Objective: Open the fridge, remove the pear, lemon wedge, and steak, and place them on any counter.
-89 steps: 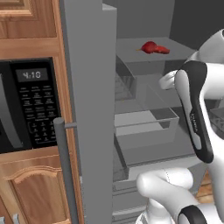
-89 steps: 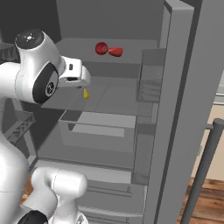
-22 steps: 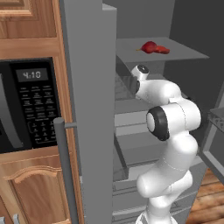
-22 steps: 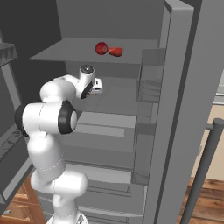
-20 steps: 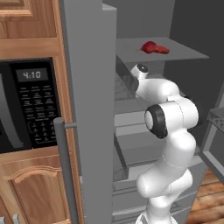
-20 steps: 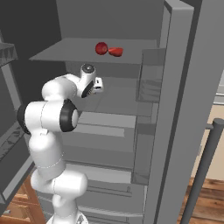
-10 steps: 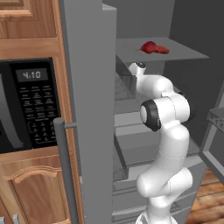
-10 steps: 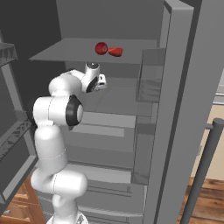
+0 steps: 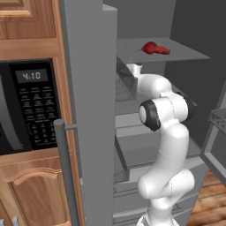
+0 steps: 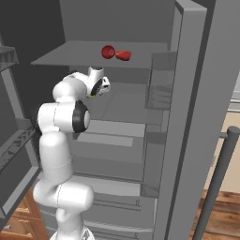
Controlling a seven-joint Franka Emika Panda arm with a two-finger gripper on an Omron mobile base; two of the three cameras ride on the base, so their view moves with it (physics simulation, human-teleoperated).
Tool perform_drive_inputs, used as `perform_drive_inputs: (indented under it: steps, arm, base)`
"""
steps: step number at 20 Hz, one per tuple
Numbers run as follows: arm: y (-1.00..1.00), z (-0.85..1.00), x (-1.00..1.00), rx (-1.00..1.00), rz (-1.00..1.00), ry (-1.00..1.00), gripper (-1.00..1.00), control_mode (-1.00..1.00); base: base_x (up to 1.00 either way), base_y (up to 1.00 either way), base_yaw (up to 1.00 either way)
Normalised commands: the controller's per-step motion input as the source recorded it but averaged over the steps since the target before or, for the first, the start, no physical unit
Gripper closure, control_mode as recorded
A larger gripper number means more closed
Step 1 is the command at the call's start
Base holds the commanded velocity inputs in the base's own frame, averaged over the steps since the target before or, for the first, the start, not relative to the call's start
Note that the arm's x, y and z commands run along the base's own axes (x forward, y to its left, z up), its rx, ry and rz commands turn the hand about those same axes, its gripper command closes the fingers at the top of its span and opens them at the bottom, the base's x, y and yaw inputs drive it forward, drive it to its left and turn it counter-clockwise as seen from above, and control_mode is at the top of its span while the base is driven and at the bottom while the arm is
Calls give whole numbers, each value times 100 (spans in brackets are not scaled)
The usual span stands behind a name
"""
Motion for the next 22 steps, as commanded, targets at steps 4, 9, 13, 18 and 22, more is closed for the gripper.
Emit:
perform_drive_inputs:
  steps: [4,9,13,18,22]
  arm:
    - [25,-66,24,0,10,2,100,-100]
    - [1,-17,4,0,3,1,100,-100]
    - [0,-12,-3,0,0,0,100,-100]
    - [-6,-73,-26,0,-1,0,100,-100]
    - [-11,-24,-83,2,-3,-2,100,-100]
  base:
    - [0,0,0]
    - [0,0,0]
    - [0,0,0]
    - [0,0,0]
    - [0,0,0]
